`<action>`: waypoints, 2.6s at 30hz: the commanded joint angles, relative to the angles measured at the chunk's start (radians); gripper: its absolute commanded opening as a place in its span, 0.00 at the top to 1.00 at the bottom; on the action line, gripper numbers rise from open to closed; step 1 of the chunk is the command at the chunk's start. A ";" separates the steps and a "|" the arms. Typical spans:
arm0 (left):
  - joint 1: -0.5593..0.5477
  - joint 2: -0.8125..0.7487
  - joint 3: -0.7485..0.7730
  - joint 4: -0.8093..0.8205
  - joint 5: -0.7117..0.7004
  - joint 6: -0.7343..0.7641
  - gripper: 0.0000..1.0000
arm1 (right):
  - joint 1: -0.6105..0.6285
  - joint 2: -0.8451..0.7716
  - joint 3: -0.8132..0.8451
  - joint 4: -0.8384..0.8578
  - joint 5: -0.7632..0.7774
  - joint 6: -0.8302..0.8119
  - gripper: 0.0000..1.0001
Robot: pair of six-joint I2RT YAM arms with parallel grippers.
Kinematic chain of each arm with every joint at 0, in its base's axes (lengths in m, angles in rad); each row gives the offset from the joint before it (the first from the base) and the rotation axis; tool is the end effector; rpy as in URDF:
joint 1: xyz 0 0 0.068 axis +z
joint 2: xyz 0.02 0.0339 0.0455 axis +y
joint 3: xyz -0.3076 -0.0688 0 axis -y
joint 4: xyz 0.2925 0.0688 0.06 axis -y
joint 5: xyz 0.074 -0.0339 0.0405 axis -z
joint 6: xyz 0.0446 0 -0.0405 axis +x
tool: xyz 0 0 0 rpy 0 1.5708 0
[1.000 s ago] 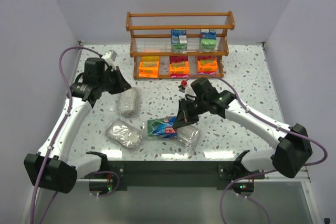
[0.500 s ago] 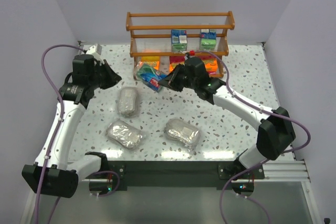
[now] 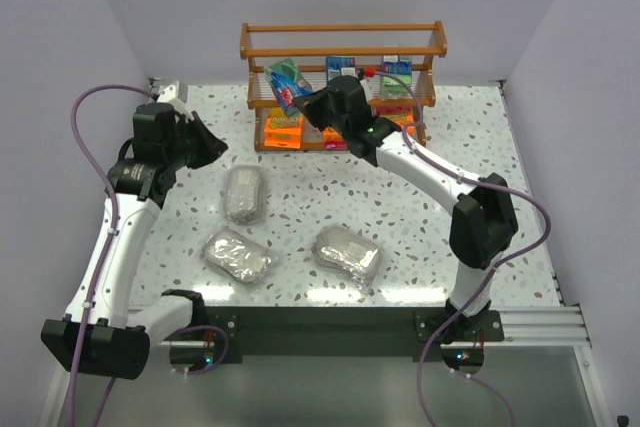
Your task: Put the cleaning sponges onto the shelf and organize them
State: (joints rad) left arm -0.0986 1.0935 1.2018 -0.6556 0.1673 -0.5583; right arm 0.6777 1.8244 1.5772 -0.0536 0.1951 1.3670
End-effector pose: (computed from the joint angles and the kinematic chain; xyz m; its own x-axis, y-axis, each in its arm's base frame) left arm 0.2617 -0.0334 0.4166 -0.5656 -0.4689 -0.6784 -0.0720 0.8475 -0.5259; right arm 0.4011 0.3117 0.3630 -0.5078 0.8245 -0.2496 0.1307 0.3601 0.9237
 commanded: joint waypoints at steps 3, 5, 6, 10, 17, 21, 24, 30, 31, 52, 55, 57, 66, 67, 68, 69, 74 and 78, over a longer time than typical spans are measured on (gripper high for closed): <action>0.008 -0.041 0.021 -0.010 -0.018 -0.009 1.00 | -0.001 0.088 0.170 -0.091 0.090 0.098 1.00; 0.008 -0.047 0.015 -0.010 -0.022 -0.009 1.00 | -0.001 0.114 0.223 -0.129 0.089 0.106 1.00; 0.008 -0.049 0.013 -0.012 -0.023 -0.008 1.00 | -0.001 0.142 0.239 -0.133 0.086 0.104 1.00; 0.008 -0.058 0.005 -0.013 -0.025 -0.009 1.00 | -0.001 0.194 0.306 -0.157 0.093 0.104 1.00; 0.008 -0.061 -0.016 -0.006 -0.012 -0.018 1.00 | -0.006 0.302 0.466 -0.218 0.174 0.122 1.00; 0.008 -0.067 -0.027 0.002 -0.008 -0.031 1.00 | -0.006 0.380 0.570 -0.247 0.204 0.162 1.00; 0.007 -0.070 -0.030 0.004 -0.009 -0.037 1.00 | -0.006 0.438 0.651 -0.262 0.233 0.191 1.00; 0.010 -0.083 -0.053 0.019 -0.017 -0.057 1.00 | -0.006 0.510 0.744 -0.293 0.290 0.233 1.00; 0.010 -0.086 -0.054 0.019 -0.018 -0.060 1.00 | -0.006 0.512 0.735 -0.282 0.297 0.242 1.00; 0.013 -0.122 -0.093 0.045 -0.034 -0.098 1.00 | -0.003 0.366 0.507 -0.039 0.173 0.221 0.02; 0.014 -0.119 -0.100 0.051 -0.035 -0.098 1.00 | 0.006 0.239 0.335 0.036 0.120 0.215 0.01; 0.013 -0.116 -0.110 0.063 -0.028 -0.097 1.00 | 0.016 0.138 0.247 0.085 0.087 0.176 0.02; 0.013 -0.055 -0.188 0.197 0.135 -0.061 1.00 | 0.016 -0.161 -0.060 -0.156 -0.243 -0.300 0.02; 0.013 -0.041 -0.195 0.212 0.165 -0.061 1.00 | 0.016 -0.224 -0.150 -0.255 -0.246 -0.345 0.02; 0.013 -0.015 -0.220 0.250 0.201 -0.058 1.00 | 0.017 -0.273 -0.210 -0.290 -0.241 -0.412 0.02; 0.011 -0.004 -0.235 0.272 0.272 -0.061 1.00 | 0.016 -0.321 -0.277 -0.311 -0.200 -0.442 0.02; -0.058 0.052 -0.295 0.358 0.328 -0.060 1.00 | 0.016 -0.702 -0.666 -0.535 -0.114 -0.473 0.02; -0.157 0.095 -0.309 0.402 0.304 -0.068 1.00 | 0.016 -0.930 -0.781 -0.664 -0.115 -0.479 0.02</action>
State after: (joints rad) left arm -0.2016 1.1751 0.8989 -0.3763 0.4316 -0.6353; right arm 0.6933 1.0489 0.8295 -0.5819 0.0528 0.9436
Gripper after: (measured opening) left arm 0.029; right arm 0.984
